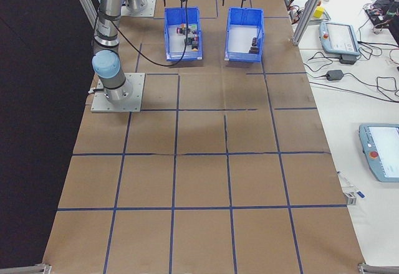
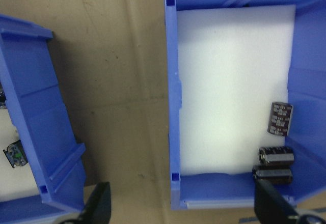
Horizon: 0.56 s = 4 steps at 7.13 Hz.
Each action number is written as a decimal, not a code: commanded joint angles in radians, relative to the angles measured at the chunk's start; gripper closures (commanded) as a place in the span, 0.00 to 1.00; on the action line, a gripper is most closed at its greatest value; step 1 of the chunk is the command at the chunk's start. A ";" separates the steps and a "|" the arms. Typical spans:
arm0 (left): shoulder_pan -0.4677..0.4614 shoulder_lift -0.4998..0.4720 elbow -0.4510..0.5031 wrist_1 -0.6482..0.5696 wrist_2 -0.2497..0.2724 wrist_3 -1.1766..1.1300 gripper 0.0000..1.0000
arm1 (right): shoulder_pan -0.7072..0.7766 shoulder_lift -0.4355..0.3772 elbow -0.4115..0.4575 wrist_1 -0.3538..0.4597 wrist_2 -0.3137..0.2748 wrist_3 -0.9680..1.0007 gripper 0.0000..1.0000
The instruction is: Place button box in front
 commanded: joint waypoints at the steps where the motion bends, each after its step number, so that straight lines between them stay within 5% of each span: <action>1: -0.010 -0.005 -0.080 0.120 -0.004 -0.068 0.01 | 0.040 0.062 0.011 -0.035 -0.001 0.001 0.00; 2: -0.012 -0.011 -0.087 0.119 -0.005 -0.082 0.01 | 0.041 0.073 0.032 -0.070 0.001 0.002 0.00; 4: -0.032 -0.069 -0.087 0.133 -0.007 -0.120 0.02 | 0.024 0.079 0.163 -0.284 0.002 0.004 0.00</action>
